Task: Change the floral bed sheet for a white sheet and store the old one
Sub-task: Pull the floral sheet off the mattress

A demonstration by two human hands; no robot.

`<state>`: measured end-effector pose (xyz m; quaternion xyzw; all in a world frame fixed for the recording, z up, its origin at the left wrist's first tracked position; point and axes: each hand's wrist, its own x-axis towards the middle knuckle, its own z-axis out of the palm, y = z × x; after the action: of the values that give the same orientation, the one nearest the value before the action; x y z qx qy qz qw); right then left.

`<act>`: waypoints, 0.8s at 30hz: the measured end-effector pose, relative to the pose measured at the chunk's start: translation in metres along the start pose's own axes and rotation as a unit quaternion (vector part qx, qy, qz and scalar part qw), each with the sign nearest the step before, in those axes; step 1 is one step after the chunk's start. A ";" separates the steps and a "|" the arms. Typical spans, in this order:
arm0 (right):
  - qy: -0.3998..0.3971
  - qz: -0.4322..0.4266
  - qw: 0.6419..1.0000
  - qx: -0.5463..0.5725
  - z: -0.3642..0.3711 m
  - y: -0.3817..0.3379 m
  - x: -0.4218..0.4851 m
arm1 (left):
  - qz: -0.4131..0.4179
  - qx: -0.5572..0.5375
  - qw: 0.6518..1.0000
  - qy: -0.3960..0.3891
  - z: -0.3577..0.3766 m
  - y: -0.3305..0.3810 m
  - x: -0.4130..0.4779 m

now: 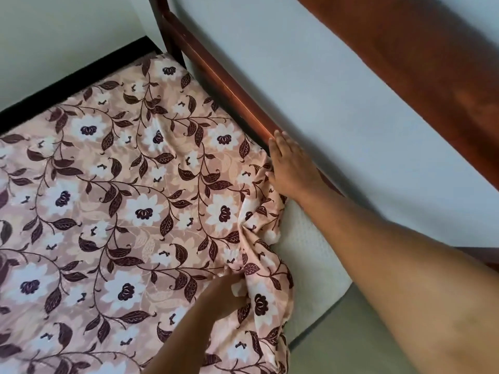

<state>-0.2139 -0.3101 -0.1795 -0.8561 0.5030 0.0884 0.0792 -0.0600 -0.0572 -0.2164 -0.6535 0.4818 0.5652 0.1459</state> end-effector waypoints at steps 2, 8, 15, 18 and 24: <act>-0.014 -0.023 1.000 -0.010 -0.005 0.001 0.027 | 0.004 0.000 1.000 -0.004 -0.002 -0.001 -0.001; -0.027 -0.060 0.997 -0.039 -0.021 0.001 0.100 | 0.000 0.041 0.999 -0.031 -0.012 0.013 0.002; 0.011 -0.085 0.995 -0.052 -0.010 0.004 0.138 | 0.042 0.091 0.994 -0.039 -0.044 0.024 0.019; 0.015 -0.076 0.996 -0.031 -0.006 0.003 0.142 | 0.020 0.063 0.997 0.036 -0.086 0.028 0.040; 0.024 -0.071 0.997 -0.025 -0.002 0.005 0.146 | 0.053 -0.022 0.952 0.299 -0.200 0.056 0.100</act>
<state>-0.1480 -0.4368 -0.2113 -0.8931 0.4407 0.0743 0.0514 0.0047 -0.2791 -0.2208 -0.7692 0.5249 0.3611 -0.0493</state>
